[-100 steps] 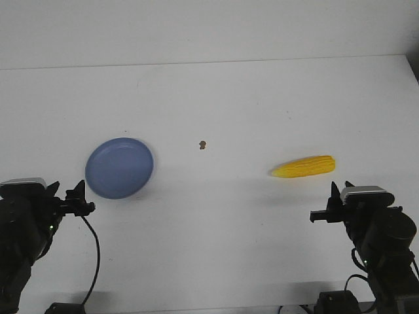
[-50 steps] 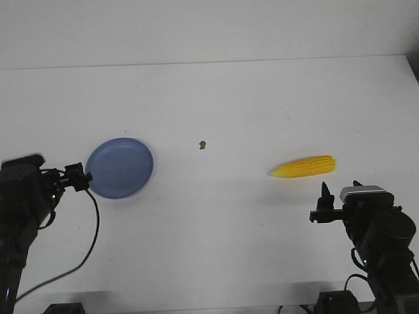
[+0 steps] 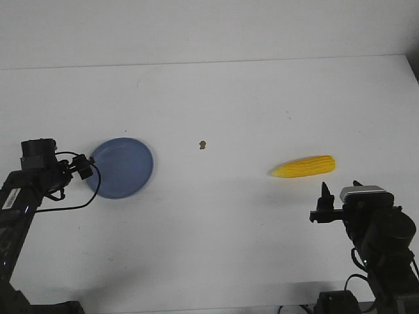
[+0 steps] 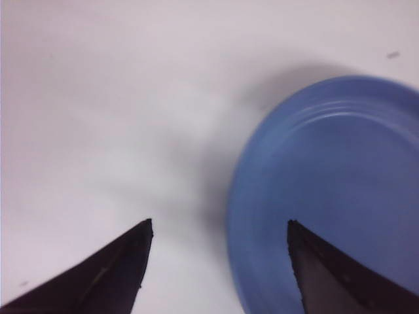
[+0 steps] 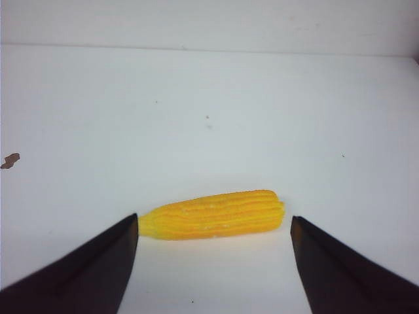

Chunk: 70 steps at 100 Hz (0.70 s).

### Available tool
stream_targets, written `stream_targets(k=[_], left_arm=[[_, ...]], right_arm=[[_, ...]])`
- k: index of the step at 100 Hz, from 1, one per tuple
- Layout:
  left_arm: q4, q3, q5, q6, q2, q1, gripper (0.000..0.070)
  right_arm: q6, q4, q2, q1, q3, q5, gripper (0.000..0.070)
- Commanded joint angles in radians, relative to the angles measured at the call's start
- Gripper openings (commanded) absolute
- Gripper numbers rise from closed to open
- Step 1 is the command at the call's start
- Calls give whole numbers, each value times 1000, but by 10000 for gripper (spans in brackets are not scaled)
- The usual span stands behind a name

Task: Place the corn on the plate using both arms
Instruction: 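Reach the left gripper forward to the rim of the blue plate, then push the blue plate with the left gripper toward the table center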

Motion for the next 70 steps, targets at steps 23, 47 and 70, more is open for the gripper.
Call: stream_targets(k=[23,47,70], left_arm=[[37,18,76,0,158,3,429],[61,18,100,-1,224,3,415],[63,18,116,18,228,3,6]], right_arm=[[10,10,3,2,16,-1,492],[10,10,3,2,16,-1,492],[10,10,3,2,16,-1,492]])
